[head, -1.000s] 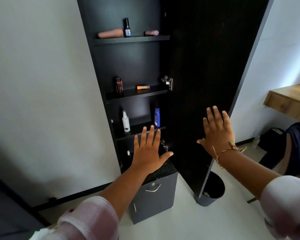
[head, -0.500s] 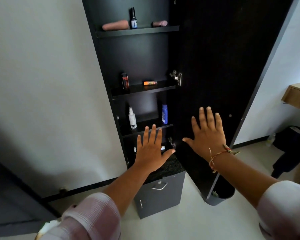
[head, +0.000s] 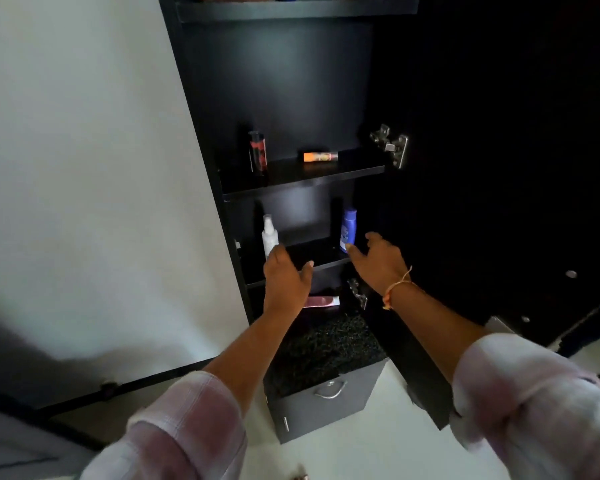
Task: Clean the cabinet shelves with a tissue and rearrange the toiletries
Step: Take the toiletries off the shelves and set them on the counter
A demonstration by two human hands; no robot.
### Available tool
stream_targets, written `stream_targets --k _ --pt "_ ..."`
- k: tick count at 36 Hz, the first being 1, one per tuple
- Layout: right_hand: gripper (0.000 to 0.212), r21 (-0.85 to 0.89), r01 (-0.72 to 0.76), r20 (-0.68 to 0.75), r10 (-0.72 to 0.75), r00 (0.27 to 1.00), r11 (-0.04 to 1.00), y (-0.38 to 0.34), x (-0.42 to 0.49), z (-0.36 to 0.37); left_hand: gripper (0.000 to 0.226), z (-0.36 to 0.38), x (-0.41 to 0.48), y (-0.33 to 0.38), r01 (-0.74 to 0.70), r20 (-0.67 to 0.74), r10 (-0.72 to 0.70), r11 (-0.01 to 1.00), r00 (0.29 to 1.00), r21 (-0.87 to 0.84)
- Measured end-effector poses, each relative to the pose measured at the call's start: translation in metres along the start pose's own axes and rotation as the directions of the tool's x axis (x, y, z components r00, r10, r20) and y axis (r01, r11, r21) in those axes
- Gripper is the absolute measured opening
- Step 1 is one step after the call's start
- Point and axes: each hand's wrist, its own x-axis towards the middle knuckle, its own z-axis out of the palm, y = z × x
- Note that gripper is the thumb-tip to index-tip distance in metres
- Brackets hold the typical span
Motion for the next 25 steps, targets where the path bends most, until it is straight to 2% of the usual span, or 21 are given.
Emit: stream_targets --k 5,10,17,25 --pt "0.051 0.074 -0.064 -0.035 0.067 0.997 0.995 -0.006 0.052 0.030 0.070 0.006 0.054 -0.020 0.101 -0.054 -0.105 0.992 0.993 -0.081" --pt "0.045 0.062 -0.125 -0.063 0.129 0.990 0.990 -0.007 0.087 0.058 0.055 0.017 0.090 -0.047 0.147 -0.114 -0.165 0.977 0.980 -0.153" --pt "0.044 0.057 -0.202 -0.088 0.206 0.975 0.978 -0.002 0.115 0.077 0.045 0.033 0.111 -0.071 0.186 -0.043 -0.204 0.948 0.978 -0.256" --pt "0.040 0.108 -0.260 -0.113 0.272 0.956 0.959 0.003 0.134 0.087 0.039 0.038 0.122 -0.087 0.180 -0.007 -0.187 0.952 0.982 -0.247"
